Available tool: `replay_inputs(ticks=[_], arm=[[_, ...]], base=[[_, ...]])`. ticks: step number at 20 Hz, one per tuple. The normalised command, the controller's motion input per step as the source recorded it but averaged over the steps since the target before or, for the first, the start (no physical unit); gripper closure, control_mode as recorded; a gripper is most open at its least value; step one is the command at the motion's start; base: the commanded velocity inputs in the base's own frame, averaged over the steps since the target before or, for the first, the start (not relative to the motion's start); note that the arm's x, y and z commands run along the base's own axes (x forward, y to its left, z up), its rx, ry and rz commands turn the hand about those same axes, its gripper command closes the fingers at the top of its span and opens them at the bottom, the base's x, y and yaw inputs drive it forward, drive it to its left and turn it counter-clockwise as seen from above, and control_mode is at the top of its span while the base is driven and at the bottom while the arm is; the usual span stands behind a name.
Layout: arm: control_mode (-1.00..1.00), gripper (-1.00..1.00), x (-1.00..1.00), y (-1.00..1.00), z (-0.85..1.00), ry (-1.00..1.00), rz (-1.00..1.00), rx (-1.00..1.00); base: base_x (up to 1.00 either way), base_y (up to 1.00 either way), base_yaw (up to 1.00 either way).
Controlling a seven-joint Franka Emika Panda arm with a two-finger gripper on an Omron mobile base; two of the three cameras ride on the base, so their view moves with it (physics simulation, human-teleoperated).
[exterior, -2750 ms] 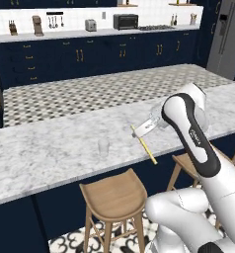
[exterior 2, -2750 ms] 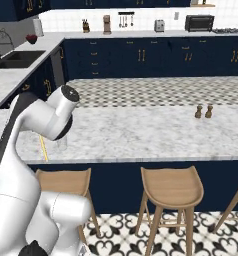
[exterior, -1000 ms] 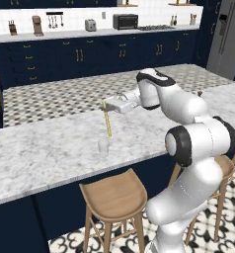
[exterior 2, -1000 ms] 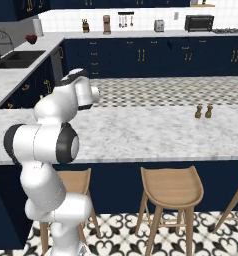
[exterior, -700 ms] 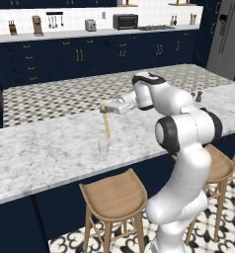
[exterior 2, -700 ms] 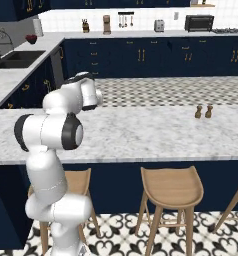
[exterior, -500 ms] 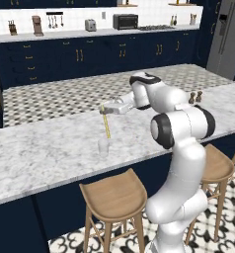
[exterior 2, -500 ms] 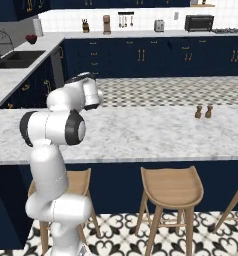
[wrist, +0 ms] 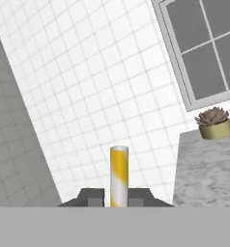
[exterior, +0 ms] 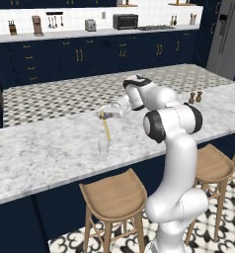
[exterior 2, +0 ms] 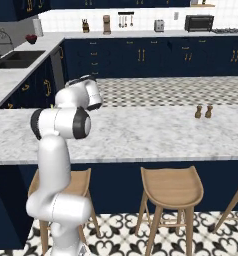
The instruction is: Take a straw from the drawer in front and place it inside the glass cup on the dining counter.
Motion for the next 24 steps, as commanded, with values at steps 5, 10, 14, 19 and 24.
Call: replay_inputs(ticks=[5,10,14,19,24], arm=[[-1.0,1.0,0.07,0.03,-0.17,0.0,0.15,0.05],[-1.0,1.0,0.15,0.09,-0.11,0.0,0.13,0.09],[-1.0,1.0,0.17,0.02,-0.06,0.0,0.12,0.09],[-1.0,1.0,0.21,0.0,-0.1,-0.02,0.11,0.05],[-1.0,1.0,0.09,0.0,-0.1,-0.05,0.11,0.02]], base=[[0.0,0.0,0.0],[0.0,0.0,0.0],[0.0,0.0,0.0],[0.0,0.0,0.0],[0.0,0.0,0.0]])
